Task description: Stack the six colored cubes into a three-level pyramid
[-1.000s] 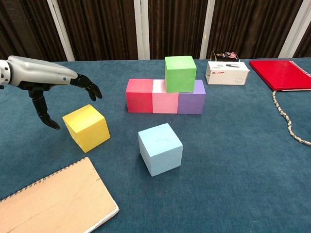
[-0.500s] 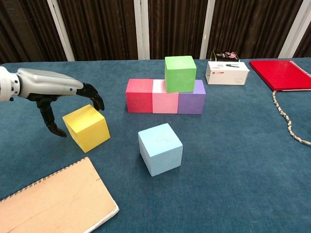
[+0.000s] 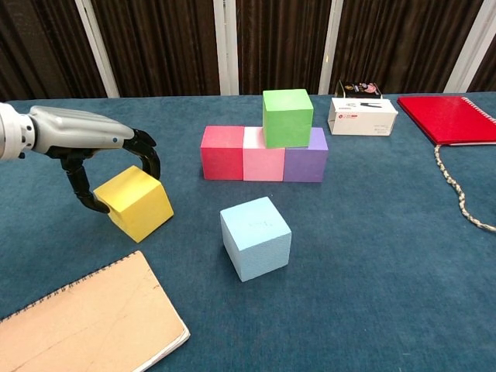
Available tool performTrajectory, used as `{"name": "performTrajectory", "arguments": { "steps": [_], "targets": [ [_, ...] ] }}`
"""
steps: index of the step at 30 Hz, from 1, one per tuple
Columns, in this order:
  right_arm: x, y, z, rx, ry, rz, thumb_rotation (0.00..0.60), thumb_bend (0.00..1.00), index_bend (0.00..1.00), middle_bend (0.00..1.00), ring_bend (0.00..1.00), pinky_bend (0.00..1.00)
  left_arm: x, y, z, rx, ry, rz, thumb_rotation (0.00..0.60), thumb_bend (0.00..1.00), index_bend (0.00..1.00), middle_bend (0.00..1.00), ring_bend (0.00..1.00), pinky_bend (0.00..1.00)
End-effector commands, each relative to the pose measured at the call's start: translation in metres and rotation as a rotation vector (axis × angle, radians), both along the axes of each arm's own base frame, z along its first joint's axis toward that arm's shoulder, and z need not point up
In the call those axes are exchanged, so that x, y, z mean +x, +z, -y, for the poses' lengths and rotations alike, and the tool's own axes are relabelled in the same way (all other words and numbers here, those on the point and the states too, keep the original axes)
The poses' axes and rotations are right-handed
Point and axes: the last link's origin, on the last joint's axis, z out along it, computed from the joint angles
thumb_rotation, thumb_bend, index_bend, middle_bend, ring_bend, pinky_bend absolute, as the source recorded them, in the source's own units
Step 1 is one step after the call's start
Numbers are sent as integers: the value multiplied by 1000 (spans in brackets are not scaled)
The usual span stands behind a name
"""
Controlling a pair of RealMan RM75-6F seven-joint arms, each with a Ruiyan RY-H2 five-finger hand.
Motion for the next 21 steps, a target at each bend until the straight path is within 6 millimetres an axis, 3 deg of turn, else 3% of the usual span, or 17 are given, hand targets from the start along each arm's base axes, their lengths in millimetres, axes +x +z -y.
{"name": "performTrajectory", "arguments": {
  "steps": [1, 10, 21],
  "targets": [
    [0, -1, 0, 3, -4, 3, 600, 343, 36, 17, 0, 0, 0, 0, -1, 0, 1, -11, 600, 246, 270, 271, 0, 0],
    [-2, -2, 2, 10, -22, 23, 600, 344, 36, 16, 0, 0, 0, -5, -1, 4, 0, -35, 600, 253, 284, 296, 0, 0],
    [-3, -1, 2, 6, -29, 31, 600, 343, 36, 16, 0, 0, 5, -1, -2, 56, -40, -20, 600, 389, 418, 450, 27, 5]
  ]
}}
